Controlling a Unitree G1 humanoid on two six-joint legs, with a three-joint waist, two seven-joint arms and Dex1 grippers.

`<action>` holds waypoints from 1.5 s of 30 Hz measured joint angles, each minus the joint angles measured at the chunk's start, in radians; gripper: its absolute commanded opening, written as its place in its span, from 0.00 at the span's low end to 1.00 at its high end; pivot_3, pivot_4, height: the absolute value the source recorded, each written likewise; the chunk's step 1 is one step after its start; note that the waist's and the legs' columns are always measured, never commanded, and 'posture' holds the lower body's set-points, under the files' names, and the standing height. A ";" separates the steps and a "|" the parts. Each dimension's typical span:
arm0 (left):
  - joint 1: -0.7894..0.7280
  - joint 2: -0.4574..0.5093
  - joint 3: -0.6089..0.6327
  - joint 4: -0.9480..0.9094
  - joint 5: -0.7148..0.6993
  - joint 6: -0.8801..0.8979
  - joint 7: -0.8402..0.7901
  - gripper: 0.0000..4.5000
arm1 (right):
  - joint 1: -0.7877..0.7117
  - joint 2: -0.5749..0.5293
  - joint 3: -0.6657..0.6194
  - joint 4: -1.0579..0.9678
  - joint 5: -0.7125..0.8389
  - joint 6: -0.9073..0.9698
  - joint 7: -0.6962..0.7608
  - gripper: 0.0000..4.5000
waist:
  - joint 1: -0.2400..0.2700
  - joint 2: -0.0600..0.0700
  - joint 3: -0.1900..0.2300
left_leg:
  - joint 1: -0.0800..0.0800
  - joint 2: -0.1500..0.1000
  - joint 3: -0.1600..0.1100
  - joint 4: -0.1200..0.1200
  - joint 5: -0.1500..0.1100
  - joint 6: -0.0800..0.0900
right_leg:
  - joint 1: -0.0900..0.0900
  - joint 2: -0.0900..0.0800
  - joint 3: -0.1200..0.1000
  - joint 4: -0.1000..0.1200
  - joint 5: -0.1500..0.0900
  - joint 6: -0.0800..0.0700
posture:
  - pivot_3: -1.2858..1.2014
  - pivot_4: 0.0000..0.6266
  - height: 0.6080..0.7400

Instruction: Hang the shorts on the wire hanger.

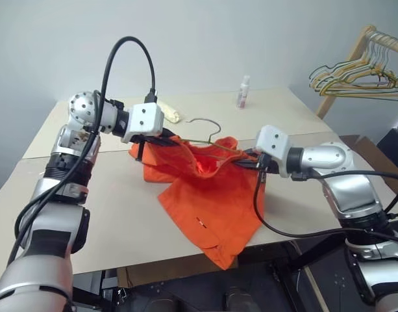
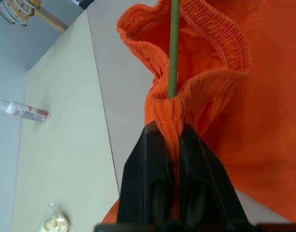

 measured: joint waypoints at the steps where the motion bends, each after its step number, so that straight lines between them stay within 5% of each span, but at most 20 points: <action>1: -0.001 -0.012 0.012 0.022 -0.003 -0.008 0.013 0.21 | 0.000 -0.001 0.000 0.002 -0.001 -0.001 0.000 0.00 | 0.000 0.000 0.000 | 0.000 0.000 0.000 0.000 0.000 0.000 | 0.000 0.000 0.000 0.000 0.000 0.000 | 0.51 0.00 1.00; 12: -0.047 -0.031 0.078 0.210 -0.030 -0.074 0.084 0.99 | 0.027 -0.037 -0.060 -0.010 0.005 0.030 -0.032 0.00 | 0.000 0.000 0.000 | 0.000 0.000 0.000 0.000 0.000 0.000 | 0.000 0.000 0.000 0.000 0.000 0.000 | 0.50 0.00 1.00; 18: -0.052 -0.024 0.165 0.271 -0.065 -0.068 0.175 0.99 | 0.133 -0.108 -0.166 -0.064 0.029 0.145 -0.090 0.00 | 0.005 0.000 0.000 | -0.001 0.000 -0.001 0.000 0.000 0.000 | 0.000 -0.002 -0.001 0.000 0.000 0.000 | 0.49 0.00 1.00; 27: 0.257 -0.175 0.255 -0.176 -0.282 0.185 0.254 0.99 | 0.194 -0.028 -0.445 -0.174 0.026 0.643 -0.436 0.00 | -0.006 0.002 -0.003 | 0.000 0.003 0.000 0.000 0.000 0.000 | 0.000 -0.002 0.002 0.001 0.000 0.000 | 0.47 0.00 1.00; 36: 0.445 -0.260 0.249 -0.621 -0.438 0.491 0.425 0.99 | 0.012 0.072 -0.633 -0.175 -0.129 1.038 -0.793 0.00 | -0.026 0.009 -0.008 | 0.000 0.002 0.000 -0.001 0.000 0.000 | 0.000 -0.004 0.003 -0.001 0.000 0.000 | 0.46 0.00 1.00; 45: 0.454 -0.340 0.211 -0.794 -0.469 0.605 0.595 0.99 | -0.206 0.163 -0.842 0.050 -0.299 1.017 -1.107 0.00 | -0.033 0.023 -0.018 | 0.002 0.000 0.001 -0.002 0.000 0.000 | 0.001 -0.004 0.005 -0.002 0.000 0.000 | 0.47 0.00 1.00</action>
